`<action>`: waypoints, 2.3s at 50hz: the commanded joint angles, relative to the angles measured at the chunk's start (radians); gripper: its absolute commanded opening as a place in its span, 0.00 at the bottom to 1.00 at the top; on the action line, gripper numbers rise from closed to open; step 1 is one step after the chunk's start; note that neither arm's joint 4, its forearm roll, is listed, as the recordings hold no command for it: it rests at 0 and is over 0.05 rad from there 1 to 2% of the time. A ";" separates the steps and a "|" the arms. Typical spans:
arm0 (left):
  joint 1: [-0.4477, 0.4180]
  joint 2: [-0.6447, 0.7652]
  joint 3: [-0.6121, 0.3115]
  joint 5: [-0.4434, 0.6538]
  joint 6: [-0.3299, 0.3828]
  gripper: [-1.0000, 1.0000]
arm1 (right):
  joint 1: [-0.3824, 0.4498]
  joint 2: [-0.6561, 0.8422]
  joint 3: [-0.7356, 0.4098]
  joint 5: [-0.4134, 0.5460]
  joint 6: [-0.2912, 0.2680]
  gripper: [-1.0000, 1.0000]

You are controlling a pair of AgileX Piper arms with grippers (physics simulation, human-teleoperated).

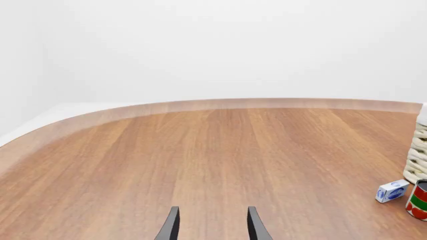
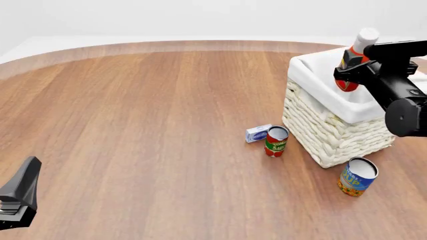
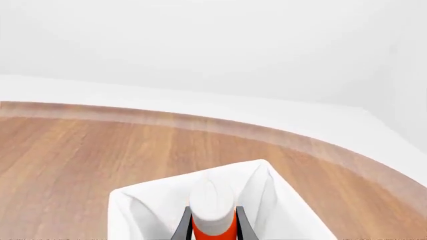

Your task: Pick up the ketchup, and put it in the basket.

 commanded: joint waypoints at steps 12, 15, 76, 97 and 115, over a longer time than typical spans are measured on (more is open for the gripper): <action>0.000 0.000 0.000 0.000 0.000 1.00 | -0.015 0.022 -0.021 0.020 0.009 0.00; 0.000 0.000 0.000 0.000 0.000 1.00 | -0.013 0.027 -0.024 0.023 0.006 0.00; 0.000 0.000 0.000 0.000 0.000 1.00 | -0.019 0.048 -0.021 0.028 0.017 1.00; 0.000 0.000 0.000 0.000 0.000 1.00 | -0.031 0.009 -0.005 0.035 0.027 1.00; 0.000 0.000 0.000 0.000 0.000 1.00 | -0.022 -0.016 0.014 0.031 0.045 1.00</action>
